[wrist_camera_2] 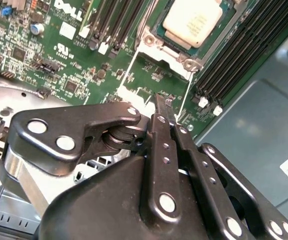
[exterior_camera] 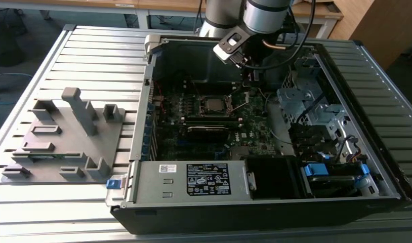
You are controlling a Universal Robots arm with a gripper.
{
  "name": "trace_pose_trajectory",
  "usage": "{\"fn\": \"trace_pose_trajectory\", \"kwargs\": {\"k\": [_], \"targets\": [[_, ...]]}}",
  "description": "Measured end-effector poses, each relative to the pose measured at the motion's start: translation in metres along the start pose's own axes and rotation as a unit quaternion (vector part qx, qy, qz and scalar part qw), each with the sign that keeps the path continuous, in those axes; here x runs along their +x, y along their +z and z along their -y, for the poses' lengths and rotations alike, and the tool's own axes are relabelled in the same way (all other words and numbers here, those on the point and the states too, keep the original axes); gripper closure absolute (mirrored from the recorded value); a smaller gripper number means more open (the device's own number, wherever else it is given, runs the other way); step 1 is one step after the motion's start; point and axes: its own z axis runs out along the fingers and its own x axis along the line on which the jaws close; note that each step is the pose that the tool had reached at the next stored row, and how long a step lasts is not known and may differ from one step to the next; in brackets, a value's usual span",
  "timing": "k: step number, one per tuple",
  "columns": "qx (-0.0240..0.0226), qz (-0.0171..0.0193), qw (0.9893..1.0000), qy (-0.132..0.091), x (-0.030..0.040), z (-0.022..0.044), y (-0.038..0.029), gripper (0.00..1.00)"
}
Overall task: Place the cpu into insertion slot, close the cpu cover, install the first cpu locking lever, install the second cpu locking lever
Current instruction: 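Close the cpu cover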
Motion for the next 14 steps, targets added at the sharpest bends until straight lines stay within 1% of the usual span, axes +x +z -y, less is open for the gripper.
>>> {"fn": "trace_pose_trajectory", "kwargs": {"k": [8, 14], "targets": [[0.0, 0.0, 1.0, 0.0, 0.0, -0.0118, 0.0004, 0.9], [0.0, 0.0, 1.0, 0.0, 0.0, -0.0188, 0.0008, 0.9]]}}
